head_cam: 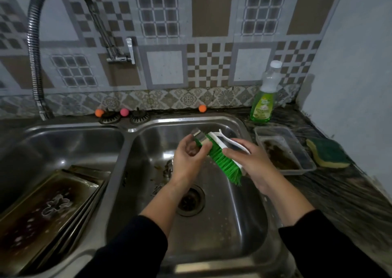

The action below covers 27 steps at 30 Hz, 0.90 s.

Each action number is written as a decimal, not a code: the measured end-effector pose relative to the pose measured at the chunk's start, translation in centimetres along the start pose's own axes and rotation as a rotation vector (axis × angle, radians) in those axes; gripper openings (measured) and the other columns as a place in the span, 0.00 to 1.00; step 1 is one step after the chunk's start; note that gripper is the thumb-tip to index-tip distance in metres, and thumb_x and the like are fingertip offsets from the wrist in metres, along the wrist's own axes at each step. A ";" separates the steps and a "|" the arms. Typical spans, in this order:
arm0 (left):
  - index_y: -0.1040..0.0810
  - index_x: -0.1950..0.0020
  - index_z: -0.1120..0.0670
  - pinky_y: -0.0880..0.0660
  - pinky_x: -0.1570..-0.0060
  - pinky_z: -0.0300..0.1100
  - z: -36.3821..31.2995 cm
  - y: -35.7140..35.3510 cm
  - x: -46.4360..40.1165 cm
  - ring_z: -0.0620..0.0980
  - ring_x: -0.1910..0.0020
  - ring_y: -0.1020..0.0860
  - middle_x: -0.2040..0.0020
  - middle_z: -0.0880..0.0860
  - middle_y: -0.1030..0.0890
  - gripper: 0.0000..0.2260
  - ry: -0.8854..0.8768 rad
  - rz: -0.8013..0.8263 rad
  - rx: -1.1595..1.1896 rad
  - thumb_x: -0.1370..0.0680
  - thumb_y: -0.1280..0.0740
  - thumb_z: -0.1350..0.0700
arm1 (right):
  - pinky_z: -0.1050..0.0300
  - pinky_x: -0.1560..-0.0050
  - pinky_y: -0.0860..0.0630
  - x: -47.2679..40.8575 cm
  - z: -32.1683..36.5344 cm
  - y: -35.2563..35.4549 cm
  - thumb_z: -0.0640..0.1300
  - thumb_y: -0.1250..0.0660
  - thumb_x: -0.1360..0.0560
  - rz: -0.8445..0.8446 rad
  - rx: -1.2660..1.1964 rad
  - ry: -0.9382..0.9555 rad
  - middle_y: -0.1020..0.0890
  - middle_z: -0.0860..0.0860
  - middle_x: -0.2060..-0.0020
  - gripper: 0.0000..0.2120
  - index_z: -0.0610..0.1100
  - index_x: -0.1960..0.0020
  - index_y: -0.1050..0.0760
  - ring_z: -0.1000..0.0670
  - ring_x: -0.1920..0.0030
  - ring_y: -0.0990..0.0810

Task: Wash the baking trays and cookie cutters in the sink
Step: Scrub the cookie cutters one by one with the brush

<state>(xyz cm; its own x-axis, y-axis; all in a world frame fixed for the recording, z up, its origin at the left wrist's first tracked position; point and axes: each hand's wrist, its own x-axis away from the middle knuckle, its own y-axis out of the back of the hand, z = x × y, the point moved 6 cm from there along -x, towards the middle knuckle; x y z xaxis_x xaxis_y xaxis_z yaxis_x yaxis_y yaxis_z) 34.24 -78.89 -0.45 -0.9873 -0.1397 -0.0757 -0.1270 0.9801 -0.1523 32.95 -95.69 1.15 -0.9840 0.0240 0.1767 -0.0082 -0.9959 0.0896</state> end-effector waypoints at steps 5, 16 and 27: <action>0.23 0.51 0.45 0.22 0.52 0.34 -0.5 0.3 0.2 0.41 0.54 0.18 0.58 0.42 0.15 0.09 0.025 0.098 0.044 0.23 0.32 0.61 | 0.62 0.61 0.25 0.3 -0.2 -0.9 0.47 0.25 0.30 0.029 0.060 0.016 0.16 0.53 0.54 0.21 0.53 0.39 0.24 0.55 0.53 0.18; 0.18 0.47 0.49 0.24 0.55 0.30 0.2 2.6 -0.5 0.41 0.52 0.17 0.54 0.45 0.15 0.09 0.058 0.055 -0.231 0.27 0.26 0.53 | 0.69 0.60 0.31 0.6 1.5 -0.7 0.47 0.24 0.33 0.012 0.626 0.265 0.23 0.58 0.46 0.26 0.55 0.37 0.27 0.58 0.50 0.25; 0.20 0.42 0.54 0.33 0.64 0.28 0.0 2.4 -0.6 0.42 0.61 0.25 0.55 0.46 0.21 0.22 -0.067 0.024 -0.811 0.33 0.22 0.48 | 0.65 0.50 0.32 1.3 2.2 -2.1 0.45 0.26 0.31 -0.169 0.436 0.360 0.25 0.61 0.46 0.25 0.53 0.35 0.27 0.58 0.45 0.26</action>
<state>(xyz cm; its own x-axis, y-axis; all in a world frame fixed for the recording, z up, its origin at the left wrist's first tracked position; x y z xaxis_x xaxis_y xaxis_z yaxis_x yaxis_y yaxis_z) 34.55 -76.48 -0.74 -0.9861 -0.1000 -0.1326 -0.1607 0.7766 0.6092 32.10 -93.42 3.39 -0.9745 0.0723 -0.2123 -0.1711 -0.8516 0.4955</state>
